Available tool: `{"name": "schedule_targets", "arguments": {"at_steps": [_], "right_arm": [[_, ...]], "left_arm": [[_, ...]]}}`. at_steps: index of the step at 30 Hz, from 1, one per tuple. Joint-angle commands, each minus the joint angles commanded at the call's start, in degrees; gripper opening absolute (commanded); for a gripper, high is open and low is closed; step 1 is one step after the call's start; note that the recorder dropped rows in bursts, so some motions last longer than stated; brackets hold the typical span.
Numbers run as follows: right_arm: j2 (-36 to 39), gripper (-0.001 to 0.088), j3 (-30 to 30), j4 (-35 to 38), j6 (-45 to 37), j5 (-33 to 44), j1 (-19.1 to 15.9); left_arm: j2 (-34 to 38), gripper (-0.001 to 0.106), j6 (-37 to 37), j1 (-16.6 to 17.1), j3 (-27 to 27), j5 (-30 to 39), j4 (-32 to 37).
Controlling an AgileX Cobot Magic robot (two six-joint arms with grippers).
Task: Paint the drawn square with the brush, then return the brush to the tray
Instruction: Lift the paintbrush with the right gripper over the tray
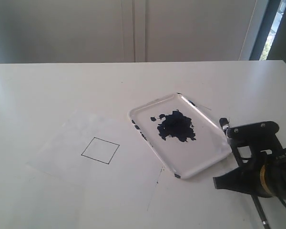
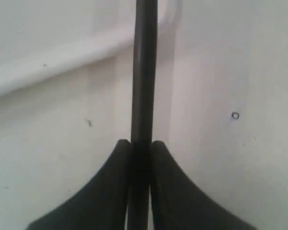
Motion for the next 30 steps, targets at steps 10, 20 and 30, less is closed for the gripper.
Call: {"name": "schedule_targets", "arguments": {"at_steps": [10, 20, 30], "right_arm": [[-4.14, 0.0000, -8.25, 4.83, 8.58, -18.95, 0.10], [-1.47, 0.0000, -9.17, 17.84, 20.43, -24.25, 0.00], [-1.47, 0.0000, -8.37, 27.93, 18.00, -30.30, 0.00]], "left_arm": [[0.00, 0.000, 0.00, 0.00, 0.00, 0.00, 0.00], [0.00, 0.000, 0.00, 0.00, 0.00, 0.00, 0.00], [0.00, 0.000, 0.00, 0.00, 0.00, 0.00, 0.00]]}}
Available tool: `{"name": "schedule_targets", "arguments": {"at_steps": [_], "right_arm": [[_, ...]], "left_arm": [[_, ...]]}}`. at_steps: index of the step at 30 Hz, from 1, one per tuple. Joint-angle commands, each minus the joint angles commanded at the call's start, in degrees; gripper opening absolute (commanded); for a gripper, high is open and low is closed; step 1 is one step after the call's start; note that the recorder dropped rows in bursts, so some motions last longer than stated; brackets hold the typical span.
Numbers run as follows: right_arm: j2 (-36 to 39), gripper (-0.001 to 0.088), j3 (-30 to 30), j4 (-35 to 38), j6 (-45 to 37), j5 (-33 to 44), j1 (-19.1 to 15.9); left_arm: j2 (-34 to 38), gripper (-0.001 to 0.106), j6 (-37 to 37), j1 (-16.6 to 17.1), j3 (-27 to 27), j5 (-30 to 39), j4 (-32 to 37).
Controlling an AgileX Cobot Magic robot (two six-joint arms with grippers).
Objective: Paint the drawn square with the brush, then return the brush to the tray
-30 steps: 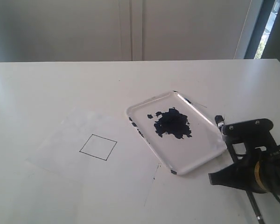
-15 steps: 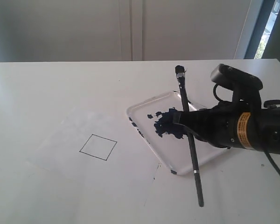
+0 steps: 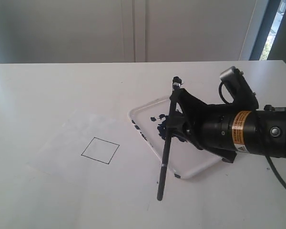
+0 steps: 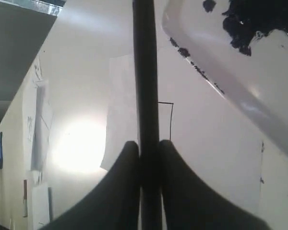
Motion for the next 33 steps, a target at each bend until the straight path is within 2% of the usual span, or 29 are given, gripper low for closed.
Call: {"name": "schedule_targets", "arguments": {"at_steps": [2, 5, 7, 11, 14, 21, 30, 33], "right_arm": [[0.13, 0.0000, 1.45, -0.16, -0.90, 2.69, 0.00], [1.08, 0.0000, 3.11, -2.28, -7.47, 4.11, 0.00], [2.15, 0.0000, 3.11, -10.16, -8.91, 4.37, 0.00], [2.81, 0.0000, 3.11, -22.90, -4.29, 4.52, 0.00], [2.81, 0.0000, 3.01, -34.24, 2.36, 4.27, 0.00], [1.38, 0.0000, 2.78, -39.92, 2.37, 2.27, 0.00], [-5.86, 0.0000, 1.42, -39.92, 2.37, 2.33, 0.00], [-5.63, 0.0000, 1.31, -39.92, 2.37, 5.60, 0.00]], "left_arm": [[0.00, 0.000, 0.00, 0.00, 0.00, 0.00, 0.00], [0.00, 0.000, 0.00, 0.00, 0.00, 0.00, 0.00], [0.00, 0.000, 0.00, 0.00, 0.00, 0.00, 0.00], [0.00, 0.000, 0.00, 0.00, 0.00, 0.00, 0.00], [0.00, 0.000, 0.00, 0.00, 0.00, 0.00, 0.00], [0.00, 0.000, 0.00, 0.00, 0.00, 0.00, 0.00], [0.00, 0.000, 0.00, 0.00, 0.00, 0.00, 0.00], [0.00, 0.000, 0.00, 0.00, 0.00, 0.00, 0.00]]}}
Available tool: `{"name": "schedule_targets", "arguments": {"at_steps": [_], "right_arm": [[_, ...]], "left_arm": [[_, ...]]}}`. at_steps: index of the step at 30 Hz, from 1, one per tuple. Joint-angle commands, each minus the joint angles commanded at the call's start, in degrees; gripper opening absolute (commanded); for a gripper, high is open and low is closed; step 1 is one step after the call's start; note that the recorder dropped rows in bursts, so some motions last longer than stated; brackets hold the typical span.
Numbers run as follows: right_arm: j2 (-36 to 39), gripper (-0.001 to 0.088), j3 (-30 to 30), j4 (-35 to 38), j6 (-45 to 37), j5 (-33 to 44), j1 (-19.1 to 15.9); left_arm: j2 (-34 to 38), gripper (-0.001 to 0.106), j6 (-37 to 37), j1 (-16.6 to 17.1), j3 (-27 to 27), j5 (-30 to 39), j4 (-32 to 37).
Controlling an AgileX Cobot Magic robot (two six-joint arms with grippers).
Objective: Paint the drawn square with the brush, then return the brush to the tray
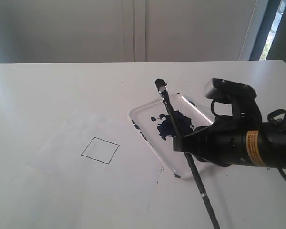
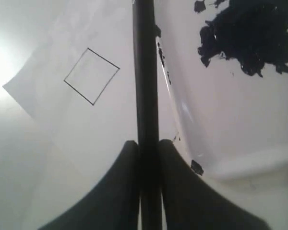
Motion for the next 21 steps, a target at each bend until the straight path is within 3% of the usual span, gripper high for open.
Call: {"name": "schedule_targets", "arguments": {"at_steps": [12, 21], "right_arm": [[8.88, 0.0000, 6.60, 0.00, -1.92, 11.85, 0.00], [11.03, 0.0000, 7.24, 0.00, -1.92, 11.80, 0.00]], "left_arm": [[0.00, 0.000, 0.00, 0.00, 0.00, 0.00, 0.00], [0.00, 0.000, 0.00, 0.00, 0.00, 0.00, 0.00]]}}
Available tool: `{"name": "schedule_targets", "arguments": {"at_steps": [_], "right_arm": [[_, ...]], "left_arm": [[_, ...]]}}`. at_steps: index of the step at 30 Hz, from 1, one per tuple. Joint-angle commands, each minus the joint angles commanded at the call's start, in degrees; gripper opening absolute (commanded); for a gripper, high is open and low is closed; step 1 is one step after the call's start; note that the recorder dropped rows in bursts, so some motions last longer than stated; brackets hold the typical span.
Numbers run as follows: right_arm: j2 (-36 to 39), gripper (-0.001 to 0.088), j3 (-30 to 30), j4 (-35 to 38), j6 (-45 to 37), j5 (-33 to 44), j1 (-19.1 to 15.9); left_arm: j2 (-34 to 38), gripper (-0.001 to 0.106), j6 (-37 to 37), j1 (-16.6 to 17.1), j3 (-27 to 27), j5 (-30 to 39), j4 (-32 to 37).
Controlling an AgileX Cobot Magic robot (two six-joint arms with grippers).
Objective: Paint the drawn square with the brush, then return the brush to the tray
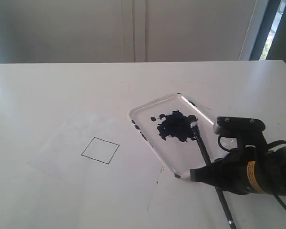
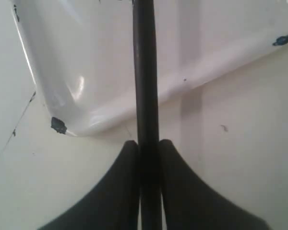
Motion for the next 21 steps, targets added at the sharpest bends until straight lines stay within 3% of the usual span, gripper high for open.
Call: {"name": "schedule_targets", "arguments": {"at_steps": [9, 12, 17, 21], "right_arm": [[1.11, 0.0030, -0.10, 0.00, -0.12, 1.39, 0.00], [1.11, 0.0174, -0.24, 0.00, -0.38, 1.39, 0.00], [0.86, 0.0557, -1.08, 0.00, -3.46, 0.93, 0.10], [-2.03, 0.0598, -1.08, 0.00, -4.68, -2.17, 0.10]], "left_arm": [[0.00, 0.000, 0.00, 0.00, 0.00, 0.00, 0.00], [0.00, 0.000, 0.00, 0.00, 0.00, 0.00, 0.00], [0.00, 0.000, 0.00, 0.00, 0.00, 0.00, 0.00], [0.00, 0.000, 0.00, 0.00, 0.00, 0.00, 0.00]]}}
